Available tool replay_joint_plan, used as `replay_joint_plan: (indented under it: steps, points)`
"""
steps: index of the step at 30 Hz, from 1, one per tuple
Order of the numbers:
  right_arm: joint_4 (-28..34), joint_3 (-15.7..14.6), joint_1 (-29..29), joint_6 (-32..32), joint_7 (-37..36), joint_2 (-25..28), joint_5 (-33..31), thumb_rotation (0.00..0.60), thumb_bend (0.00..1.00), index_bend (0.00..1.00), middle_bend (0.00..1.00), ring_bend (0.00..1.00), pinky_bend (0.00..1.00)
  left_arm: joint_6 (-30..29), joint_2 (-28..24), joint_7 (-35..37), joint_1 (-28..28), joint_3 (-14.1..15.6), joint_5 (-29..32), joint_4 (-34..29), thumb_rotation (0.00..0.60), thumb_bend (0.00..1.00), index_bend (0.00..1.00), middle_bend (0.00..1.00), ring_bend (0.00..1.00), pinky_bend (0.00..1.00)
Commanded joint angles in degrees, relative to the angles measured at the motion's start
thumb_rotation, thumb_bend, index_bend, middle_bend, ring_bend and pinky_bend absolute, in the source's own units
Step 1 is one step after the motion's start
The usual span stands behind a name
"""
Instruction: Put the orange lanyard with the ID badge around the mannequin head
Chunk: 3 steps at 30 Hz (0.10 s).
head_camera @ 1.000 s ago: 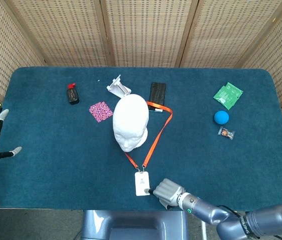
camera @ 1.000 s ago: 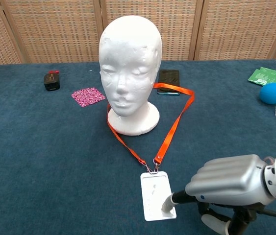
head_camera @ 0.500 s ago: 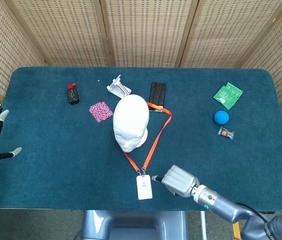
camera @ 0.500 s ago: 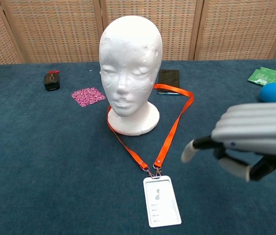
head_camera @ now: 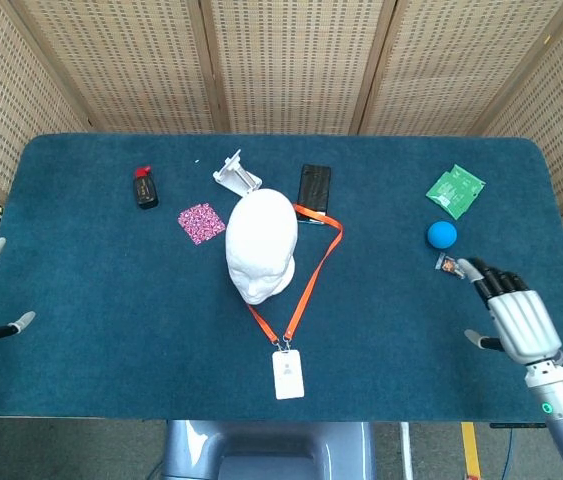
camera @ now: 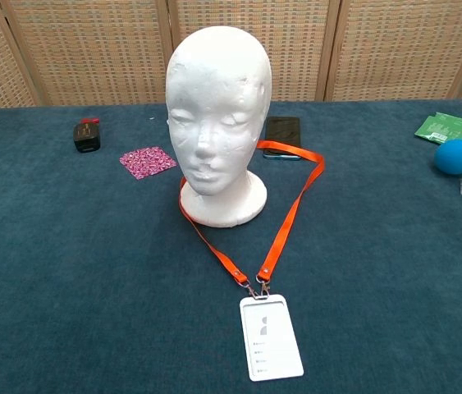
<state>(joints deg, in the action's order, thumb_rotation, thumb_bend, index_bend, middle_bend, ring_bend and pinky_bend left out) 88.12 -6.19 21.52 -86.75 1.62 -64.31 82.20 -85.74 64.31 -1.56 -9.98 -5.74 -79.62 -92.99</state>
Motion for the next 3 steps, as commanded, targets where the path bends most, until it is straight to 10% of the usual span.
replay_joint_plan:
  steps: [1, 3]
  points:
    - [-1.8, 1.8, -2.8, -1.9, 0.2, -1.5, -1.3, 0.6, 0.0, 0.0, 0.0, 0.0, 0.0, -1.2, 0.5, 0.6, 1.2, 0.9, -0.9, 0.9, 0.6, 0.0, 0.0, 0.0, 0.0, 0.0]
    - [-2.5, 2.1, -3.5, -2.3, 0.7, -2.0, -1.1, 0.6, 0.0, 0.0, 0.0, 0.0, 0.0, -1.6, 0.5, 0.9, 1.6, 1.1, -1.3, 1.1, 0.6, 0.0, 0.0, 0.0, 0.0, 0.0]
